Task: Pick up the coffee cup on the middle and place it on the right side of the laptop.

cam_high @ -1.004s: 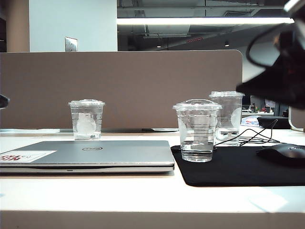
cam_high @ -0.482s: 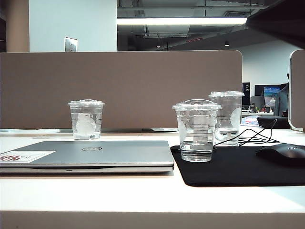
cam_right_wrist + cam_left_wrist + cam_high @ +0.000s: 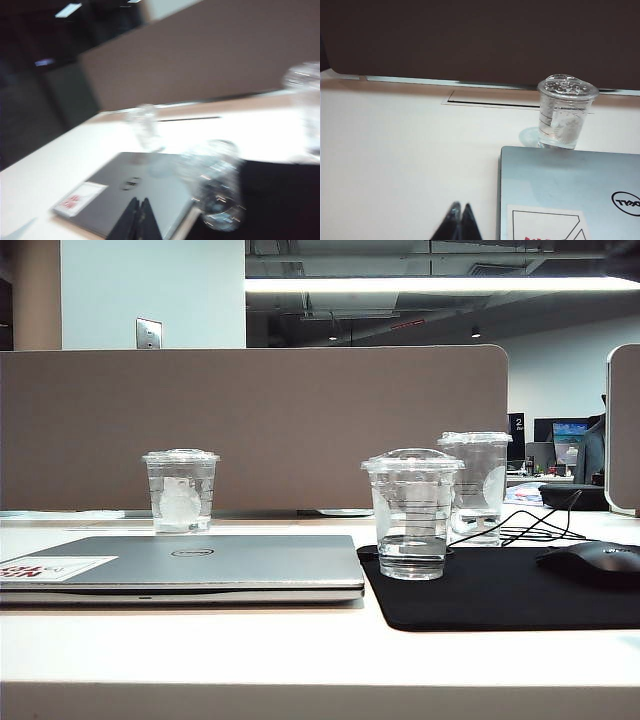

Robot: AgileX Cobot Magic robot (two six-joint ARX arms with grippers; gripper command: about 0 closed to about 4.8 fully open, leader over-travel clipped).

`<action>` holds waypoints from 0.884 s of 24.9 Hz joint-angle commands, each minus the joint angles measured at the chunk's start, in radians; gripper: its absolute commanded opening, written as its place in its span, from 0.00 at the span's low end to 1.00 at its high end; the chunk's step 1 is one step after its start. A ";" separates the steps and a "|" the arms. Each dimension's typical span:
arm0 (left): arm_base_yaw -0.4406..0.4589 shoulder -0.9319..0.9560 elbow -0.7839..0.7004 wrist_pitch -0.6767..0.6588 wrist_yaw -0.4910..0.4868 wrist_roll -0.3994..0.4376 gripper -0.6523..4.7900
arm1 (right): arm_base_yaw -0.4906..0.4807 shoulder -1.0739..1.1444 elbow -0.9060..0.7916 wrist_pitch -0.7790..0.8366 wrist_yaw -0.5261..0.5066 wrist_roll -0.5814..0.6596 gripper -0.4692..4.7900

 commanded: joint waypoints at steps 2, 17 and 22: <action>-0.004 0.000 0.003 0.019 0.002 0.004 0.11 | -0.006 -0.062 0.007 -0.117 0.072 -0.047 0.08; -0.011 0.000 0.003 0.008 0.061 0.004 0.11 | -0.005 -0.054 0.004 -0.119 0.075 -0.079 0.09; -0.011 0.000 0.003 0.007 0.061 0.004 0.11 | -0.005 -0.054 0.004 -0.119 0.075 -0.079 0.09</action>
